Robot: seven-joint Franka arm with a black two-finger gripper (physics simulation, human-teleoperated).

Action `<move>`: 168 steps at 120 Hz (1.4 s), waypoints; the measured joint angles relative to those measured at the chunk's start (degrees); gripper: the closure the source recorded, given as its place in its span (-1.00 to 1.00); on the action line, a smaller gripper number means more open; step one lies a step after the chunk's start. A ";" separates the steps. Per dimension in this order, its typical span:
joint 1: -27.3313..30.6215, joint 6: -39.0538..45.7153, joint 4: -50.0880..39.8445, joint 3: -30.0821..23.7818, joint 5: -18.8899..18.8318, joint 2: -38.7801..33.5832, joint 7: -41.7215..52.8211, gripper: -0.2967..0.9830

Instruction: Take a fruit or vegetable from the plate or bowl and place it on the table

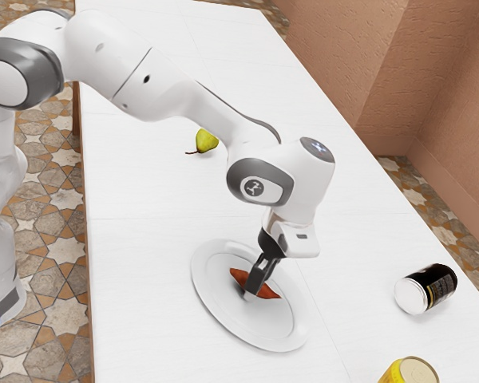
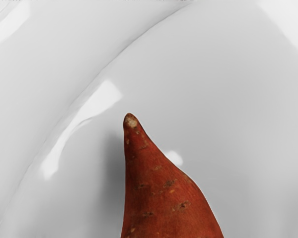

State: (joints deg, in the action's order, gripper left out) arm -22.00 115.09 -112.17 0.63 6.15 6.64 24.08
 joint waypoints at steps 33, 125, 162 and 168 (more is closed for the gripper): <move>0.04 -0.04 0.00 -0.07 -0.22 -0.35 -0.42 0.00; 1.24 -5.17 9.54 12.54 -5.16 -1.92 0.16 0.33; -0.40 -6.47 9.75 14.00 -5.09 -2.11 2.14 -0.39; -0.28 -6.57 9.71 13.79 -5.13 -2.21 2.35 -0.43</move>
State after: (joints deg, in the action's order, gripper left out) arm -22.28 108.53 -102.46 14.42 1.02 4.43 26.43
